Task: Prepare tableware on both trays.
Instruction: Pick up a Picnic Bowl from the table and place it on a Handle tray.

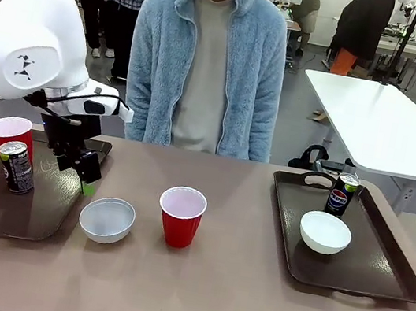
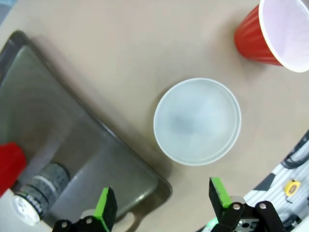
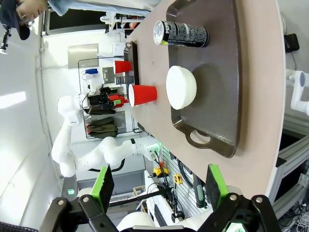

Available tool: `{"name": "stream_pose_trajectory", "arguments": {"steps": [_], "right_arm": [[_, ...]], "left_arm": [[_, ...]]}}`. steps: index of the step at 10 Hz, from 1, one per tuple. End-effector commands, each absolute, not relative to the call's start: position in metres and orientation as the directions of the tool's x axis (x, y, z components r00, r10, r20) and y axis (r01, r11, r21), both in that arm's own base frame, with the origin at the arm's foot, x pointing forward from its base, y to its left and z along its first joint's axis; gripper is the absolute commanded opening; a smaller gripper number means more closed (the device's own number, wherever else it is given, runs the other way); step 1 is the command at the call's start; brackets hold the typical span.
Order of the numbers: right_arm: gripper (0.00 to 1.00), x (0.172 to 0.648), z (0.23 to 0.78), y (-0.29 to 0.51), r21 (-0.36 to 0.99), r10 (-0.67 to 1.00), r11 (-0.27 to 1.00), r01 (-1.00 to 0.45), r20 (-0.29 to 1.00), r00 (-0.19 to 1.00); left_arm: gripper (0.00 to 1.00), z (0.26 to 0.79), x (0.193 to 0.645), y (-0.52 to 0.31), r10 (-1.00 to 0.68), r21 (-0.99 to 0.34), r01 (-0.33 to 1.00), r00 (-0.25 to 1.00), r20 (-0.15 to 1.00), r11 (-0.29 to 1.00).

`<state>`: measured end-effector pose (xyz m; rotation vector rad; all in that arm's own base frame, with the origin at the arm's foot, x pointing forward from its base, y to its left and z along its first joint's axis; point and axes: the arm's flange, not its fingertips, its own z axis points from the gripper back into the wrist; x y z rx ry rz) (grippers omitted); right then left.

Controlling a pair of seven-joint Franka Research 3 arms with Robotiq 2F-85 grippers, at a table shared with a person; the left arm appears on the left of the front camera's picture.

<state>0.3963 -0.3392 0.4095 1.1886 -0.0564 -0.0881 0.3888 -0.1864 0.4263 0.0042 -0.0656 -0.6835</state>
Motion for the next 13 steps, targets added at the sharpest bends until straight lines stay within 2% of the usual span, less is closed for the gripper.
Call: {"name": "stream_pose_trajectory", "arguments": {"steps": [1, 4, 7, 8, 9, 10, 12, 13], "right_arm": [[1.00, 0.396, 0.411, -0.339, 0.931, -0.108, 0.364, 0.043, -0.004, 0.994], [1.00, 0.396, 0.411, -0.339, 0.931, -0.108, 0.364, 0.043, -0.004, 0.994], [1.00, 0.396, 0.411, -0.339, 0.931, -0.108, 0.364, 0.043, -0.004, 0.994], [1.00, 0.396, 0.411, -0.339, 0.931, -0.108, 0.364, 0.043, -0.004, 0.994], [1.00, 0.396, 0.411, -0.339, 0.931, -0.108, 0.364, 0.043, -0.004, 0.994], [1.00, 0.396, 0.411, -0.339, 0.931, -0.108, 0.364, 0.043, -0.004, 0.994], [1.00, 0.396, 0.411, -0.339, 0.931, -0.108, 0.364, 0.043, -0.004, 0.994], [1.00, 0.396, 0.411, -0.339, 0.931, -0.108, 0.364, 0.043, -0.004, 0.994]], "left_arm": [[1.00, 0.414, 0.398, -0.193, -0.679, 0.046, 0.678, 0.730, 0.083, 0.734], [1.00, 0.384, 0.405, -0.206, -0.716, -0.015, 0.722, 0.690, 0.106, 0.692], [1.00, 0.355, 0.415, -0.211, -0.685, -0.015, 0.687, 0.726, 0.061, 0.726], [0.51, 0.351, 0.417, -0.210, -0.661, 0.005, 0.662, 0.748, 0.054, 0.749], [0.40, 0.347, 0.419, -0.210, -0.622, 0.019, 0.622, 0.782, 0.034, 0.783], [0.00, 0.345, 0.421, -0.209, -0.601, 0.012, 0.601, 0.799, 0.021, 0.799], [0.00, 0.343, 0.423, -0.207, -0.583, 0.021, 0.582, 0.813, 0.006, 0.813], [0.16, 0.343, 0.423, -0.207, -0.579, 0.022, 0.579, 0.815, 0.004, 0.815]]}}
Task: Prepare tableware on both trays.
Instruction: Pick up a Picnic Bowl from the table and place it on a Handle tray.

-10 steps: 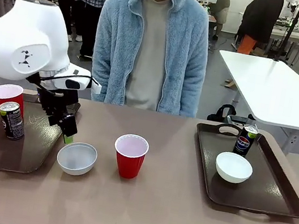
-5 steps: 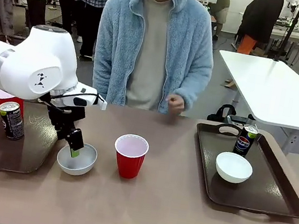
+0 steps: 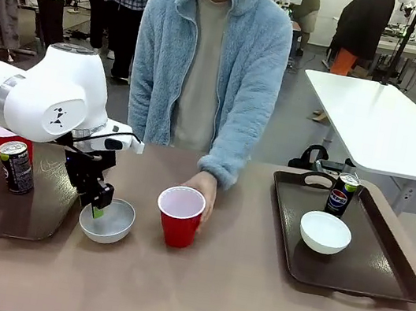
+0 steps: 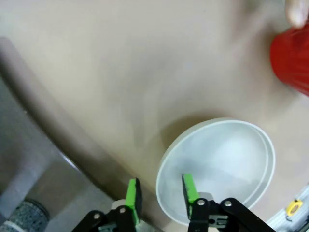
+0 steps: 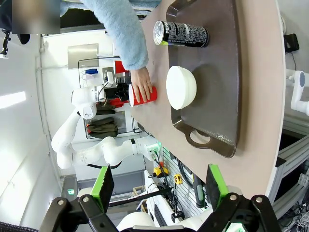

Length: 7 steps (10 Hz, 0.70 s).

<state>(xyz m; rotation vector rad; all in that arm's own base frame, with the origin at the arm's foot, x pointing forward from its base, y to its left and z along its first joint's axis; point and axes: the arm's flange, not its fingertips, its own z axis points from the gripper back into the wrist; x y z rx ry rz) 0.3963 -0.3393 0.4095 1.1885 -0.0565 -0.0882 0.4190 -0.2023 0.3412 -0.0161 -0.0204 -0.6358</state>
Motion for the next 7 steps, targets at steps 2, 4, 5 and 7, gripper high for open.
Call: {"name": "stream_pose_trajectory", "arguments": {"steps": [2, 4, 5, 7], "right_arm": [[1.00, 0.396, 0.411, -0.339, 0.931, -0.108, 0.364, 0.043, -0.004, 0.994], [1.00, 0.396, 0.411, -0.339, 0.931, -0.108, 0.364, 0.043, -0.004, 0.994], [1.00, 0.396, 0.411, -0.339, 0.931, -0.108, 0.364, 0.043, -0.004, 0.994], [1.00, 0.396, 0.411, -0.339, 0.931, -0.108, 0.364, 0.043, -0.004, 0.994]], "left_arm": [[0.00, 0.346, 0.423, -0.205, -0.569, 0.025, 0.569, 0.822, -0.002, 0.822], [0.00, 0.349, 0.424, -0.202, -0.551, 0.023, 0.552, 0.834, -0.010, 0.834], [0.00, 0.352, 0.423, -0.201, -0.544, 0.014, 0.544, 0.839, -0.020, 0.839], [0.00, 0.364, 0.420, -0.197, -0.533, -0.006, 0.533, 0.846, -0.030, 0.846]]}}
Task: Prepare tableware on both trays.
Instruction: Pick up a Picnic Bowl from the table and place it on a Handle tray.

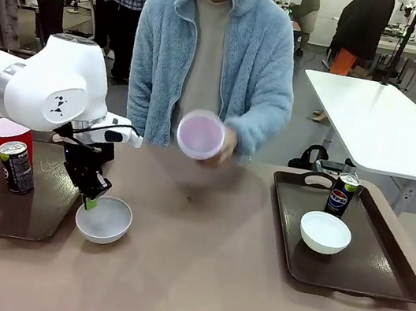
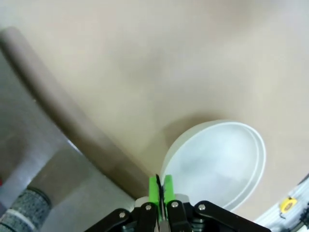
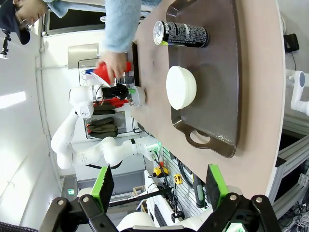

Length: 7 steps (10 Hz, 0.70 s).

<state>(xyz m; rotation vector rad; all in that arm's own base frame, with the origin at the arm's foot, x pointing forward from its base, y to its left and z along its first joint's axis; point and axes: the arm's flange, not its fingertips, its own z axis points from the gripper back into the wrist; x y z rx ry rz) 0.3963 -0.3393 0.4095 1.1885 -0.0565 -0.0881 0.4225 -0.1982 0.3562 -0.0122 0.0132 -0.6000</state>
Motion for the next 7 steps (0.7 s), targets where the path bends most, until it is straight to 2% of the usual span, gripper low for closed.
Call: {"name": "stream_pose_trajectory", "arguments": {"steps": [1, 4, 7], "right_arm": [[1.00, 0.396, 0.411, -0.339, 0.931, -0.108, 0.364, 0.043, -0.004, 0.994], [1.00, 0.396, 0.411, -0.339, 0.931, -0.108, 0.364, 0.043, -0.004, 0.994], [1.00, 0.396, 0.411, -0.339, 0.931, -0.108, 0.364, 0.043, -0.004, 0.994]], "left_arm": [[0.00, 0.378, 0.415, -0.195, -0.537, -0.028, 0.537, 0.843, -0.033, 0.843], [0.00, 0.437, 0.389, -0.169, -0.515, -0.016, 0.517, 0.855, 0.061, 0.856], [0.00, 0.454, 0.374, -0.133, -0.473, -0.020, 0.477, 0.875, 0.104, 0.879]]}}
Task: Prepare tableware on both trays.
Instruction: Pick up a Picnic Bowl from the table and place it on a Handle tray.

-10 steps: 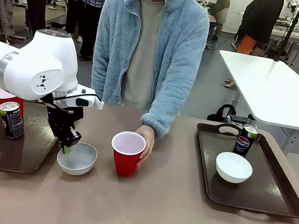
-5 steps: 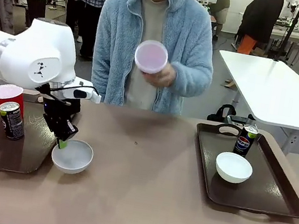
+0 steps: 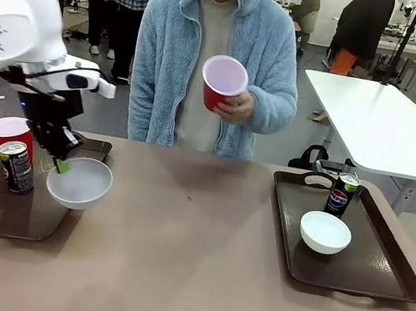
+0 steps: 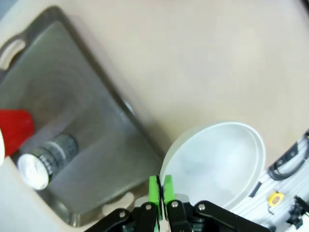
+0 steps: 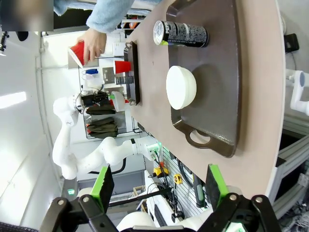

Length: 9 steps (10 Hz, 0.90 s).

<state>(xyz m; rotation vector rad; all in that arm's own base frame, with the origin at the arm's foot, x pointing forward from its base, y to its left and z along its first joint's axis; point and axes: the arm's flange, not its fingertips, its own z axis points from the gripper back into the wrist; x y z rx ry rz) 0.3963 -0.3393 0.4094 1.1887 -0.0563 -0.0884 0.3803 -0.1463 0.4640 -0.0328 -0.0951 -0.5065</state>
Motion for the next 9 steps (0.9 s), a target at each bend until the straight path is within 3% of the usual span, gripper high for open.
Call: {"name": "stream_pose_trajectory", "arguments": {"steps": [1, 4, 9], "right_arm": [[1.00, 0.396, 0.411, -0.339, 0.931, -0.108, 0.364, 0.043, -0.004, 0.994], [1.00, 0.396, 0.411, -0.339, 0.931, -0.108, 0.364, 0.043, -0.004, 0.994], [1.00, 0.396, 0.411, -0.339, 0.931, -0.108, 0.364, 0.043, -0.004, 0.994]], "left_arm": [[0.00, 0.452, 0.377, -0.117, -0.461, -0.032, 0.467, 0.880, 0.115, 0.884], [0.00, 0.442, 0.388, -0.072, -0.371, -0.011, 0.373, 0.926, 0.078, 0.928], [0.00, 0.406, 0.409, -0.040, -0.213, 0.012, 0.213, 0.971, 0.108, 0.977]]}}
